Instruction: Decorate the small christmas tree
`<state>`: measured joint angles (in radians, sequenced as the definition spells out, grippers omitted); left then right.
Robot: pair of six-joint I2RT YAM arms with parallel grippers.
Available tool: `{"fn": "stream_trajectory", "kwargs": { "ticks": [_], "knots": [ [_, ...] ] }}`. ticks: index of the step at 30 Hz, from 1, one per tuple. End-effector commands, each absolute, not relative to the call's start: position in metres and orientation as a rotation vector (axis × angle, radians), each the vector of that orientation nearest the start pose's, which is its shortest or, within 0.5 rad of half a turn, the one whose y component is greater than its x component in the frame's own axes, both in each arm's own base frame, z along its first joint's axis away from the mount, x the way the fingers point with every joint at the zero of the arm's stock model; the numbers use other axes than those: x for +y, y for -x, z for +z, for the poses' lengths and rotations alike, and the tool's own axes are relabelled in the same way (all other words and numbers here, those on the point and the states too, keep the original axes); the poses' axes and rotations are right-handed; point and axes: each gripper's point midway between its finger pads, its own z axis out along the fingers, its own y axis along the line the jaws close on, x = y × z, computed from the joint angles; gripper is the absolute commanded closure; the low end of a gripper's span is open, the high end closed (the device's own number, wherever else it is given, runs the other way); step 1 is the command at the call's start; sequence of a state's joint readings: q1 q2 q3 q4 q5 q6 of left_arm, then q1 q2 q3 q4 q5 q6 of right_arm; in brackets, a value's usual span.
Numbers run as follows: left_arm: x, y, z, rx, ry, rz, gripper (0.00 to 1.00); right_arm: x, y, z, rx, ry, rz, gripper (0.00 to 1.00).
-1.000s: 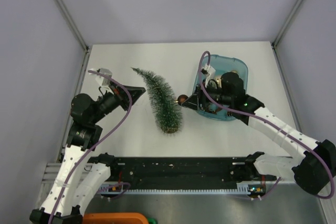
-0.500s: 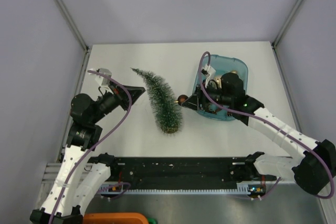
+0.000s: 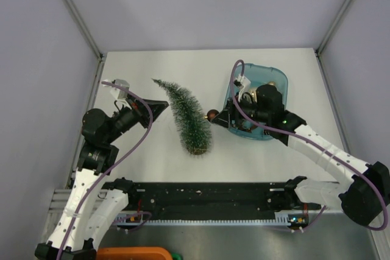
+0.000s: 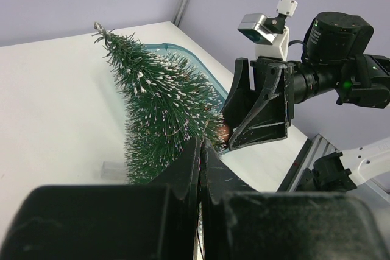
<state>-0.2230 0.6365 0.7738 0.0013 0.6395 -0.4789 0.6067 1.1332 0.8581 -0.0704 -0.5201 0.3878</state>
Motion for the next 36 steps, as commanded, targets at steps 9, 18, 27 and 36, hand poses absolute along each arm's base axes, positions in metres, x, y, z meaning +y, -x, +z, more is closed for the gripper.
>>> {"fn": "stream_trajectory", "kwargs": {
  "ticks": [9, 18, 27, 36],
  "knots": [
    [-0.172, -0.212, 0.373, 1.423, -0.386, -1.020, 1.00, 0.300, -0.229, 0.239, 1.935, 0.591, 1.187, 0.47],
    [-0.172, -0.212, 0.375, 1.421, -0.386, -1.020, 1.00, 0.298, -0.233, 0.248, 1.895, 0.585, 1.162, 0.46],
    [-0.170, -0.211, 0.376, 1.417, -0.390, -1.002, 1.00, 0.274, -0.243, 0.263, 1.925, 0.545, 1.019, 0.42],
    [-0.169, -0.209, 0.379, 1.410, -0.394, -0.993, 1.00, 0.245, -0.257, 0.276, 1.919, 0.461, 0.969, 0.39]
  ]
}}
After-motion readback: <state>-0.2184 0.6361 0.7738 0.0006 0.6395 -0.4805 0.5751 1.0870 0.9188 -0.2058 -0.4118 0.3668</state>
